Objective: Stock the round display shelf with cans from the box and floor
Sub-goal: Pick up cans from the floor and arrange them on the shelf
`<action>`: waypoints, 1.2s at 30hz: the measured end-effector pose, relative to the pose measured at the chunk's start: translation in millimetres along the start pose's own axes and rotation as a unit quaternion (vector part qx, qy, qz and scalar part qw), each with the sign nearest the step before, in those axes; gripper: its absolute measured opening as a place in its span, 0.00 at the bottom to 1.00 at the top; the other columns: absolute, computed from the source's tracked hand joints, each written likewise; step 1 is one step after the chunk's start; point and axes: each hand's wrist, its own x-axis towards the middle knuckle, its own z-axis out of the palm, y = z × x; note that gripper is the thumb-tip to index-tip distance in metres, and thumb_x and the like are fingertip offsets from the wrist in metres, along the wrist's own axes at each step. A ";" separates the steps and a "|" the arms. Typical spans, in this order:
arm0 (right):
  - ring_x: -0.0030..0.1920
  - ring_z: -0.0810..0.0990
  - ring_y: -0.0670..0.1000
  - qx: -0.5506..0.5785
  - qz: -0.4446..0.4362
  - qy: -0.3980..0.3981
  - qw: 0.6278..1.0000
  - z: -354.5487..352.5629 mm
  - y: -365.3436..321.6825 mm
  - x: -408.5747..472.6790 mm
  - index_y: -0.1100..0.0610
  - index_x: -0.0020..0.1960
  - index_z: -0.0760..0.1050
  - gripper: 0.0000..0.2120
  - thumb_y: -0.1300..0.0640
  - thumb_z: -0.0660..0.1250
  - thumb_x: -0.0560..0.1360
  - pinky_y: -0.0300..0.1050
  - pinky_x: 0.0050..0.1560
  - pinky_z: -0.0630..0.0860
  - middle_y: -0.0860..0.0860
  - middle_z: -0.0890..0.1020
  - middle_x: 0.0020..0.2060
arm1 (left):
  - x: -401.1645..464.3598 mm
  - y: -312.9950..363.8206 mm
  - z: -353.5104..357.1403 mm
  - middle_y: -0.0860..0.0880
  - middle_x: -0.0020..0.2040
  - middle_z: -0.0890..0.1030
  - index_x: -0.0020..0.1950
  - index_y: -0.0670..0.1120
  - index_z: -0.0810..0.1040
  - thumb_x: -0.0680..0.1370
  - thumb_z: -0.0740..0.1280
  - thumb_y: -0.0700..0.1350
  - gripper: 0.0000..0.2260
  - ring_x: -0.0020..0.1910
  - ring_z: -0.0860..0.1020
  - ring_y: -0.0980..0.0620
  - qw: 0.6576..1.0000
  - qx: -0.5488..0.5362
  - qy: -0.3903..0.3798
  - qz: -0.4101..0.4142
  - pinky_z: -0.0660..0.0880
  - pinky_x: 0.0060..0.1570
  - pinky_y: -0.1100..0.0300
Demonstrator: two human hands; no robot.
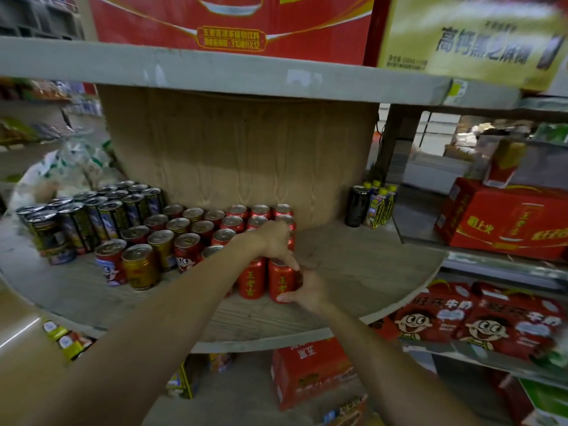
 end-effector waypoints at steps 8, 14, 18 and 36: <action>0.62 0.77 0.51 -0.031 -0.002 0.067 0.997 9.7 4.7 17.3 0.55 0.66 0.69 0.34 0.55 0.81 0.65 0.43 0.59 0.72 0.52 0.79 0.61 | 15.9 -16.1 3.7 0.46 0.45 0.82 0.48 0.42 0.81 0.64 0.81 0.55 0.22 0.46 0.80 0.49 0.999 -0.022 0.030 0.012 0.78 0.49 0.53; 0.64 0.77 0.54 -0.048 0.011 0.075 0.996 16.5 -5.4 24.5 0.56 0.69 0.66 0.39 0.58 0.81 0.64 0.48 0.64 0.73 0.53 0.78 0.63 | 18.0 -17.9 2.4 0.48 0.50 0.79 0.54 0.43 0.81 0.66 0.80 0.52 0.22 0.51 0.77 0.50 1.000 -0.003 0.023 0.012 0.75 0.50 0.57; 0.62 0.78 0.53 -0.036 0.000 0.060 0.998 13.6 -1.6 21.1 0.55 0.67 0.69 0.36 0.56 0.81 0.64 0.49 0.64 0.73 0.52 0.79 0.61 | 16.5 -10.0 1.1 0.44 0.49 0.81 0.52 0.40 0.81 0.67 0.80 0.52 0.22 0.50 0.79 0.46 0.999 0.043 0.018 0.010 0.77 0.50 0.52; 0.38 0.73 0.47 -0.073 0.179 0.255 0.947 -156.9 218.9 -154.1 0.54 0.49 0.71 0.07 0.62 0.67 0.76 0.45 0.36 0.67 0.51 0.76 0.44 | 63.3 191.5 225.1 0.42 0.46 0.83 0.49 0.40 0.82 0.73 0.74 0.40 0.07 0.43 0.78 0.50 0.967 -0.112 -0.095 0.209 0.74 0.45 0.58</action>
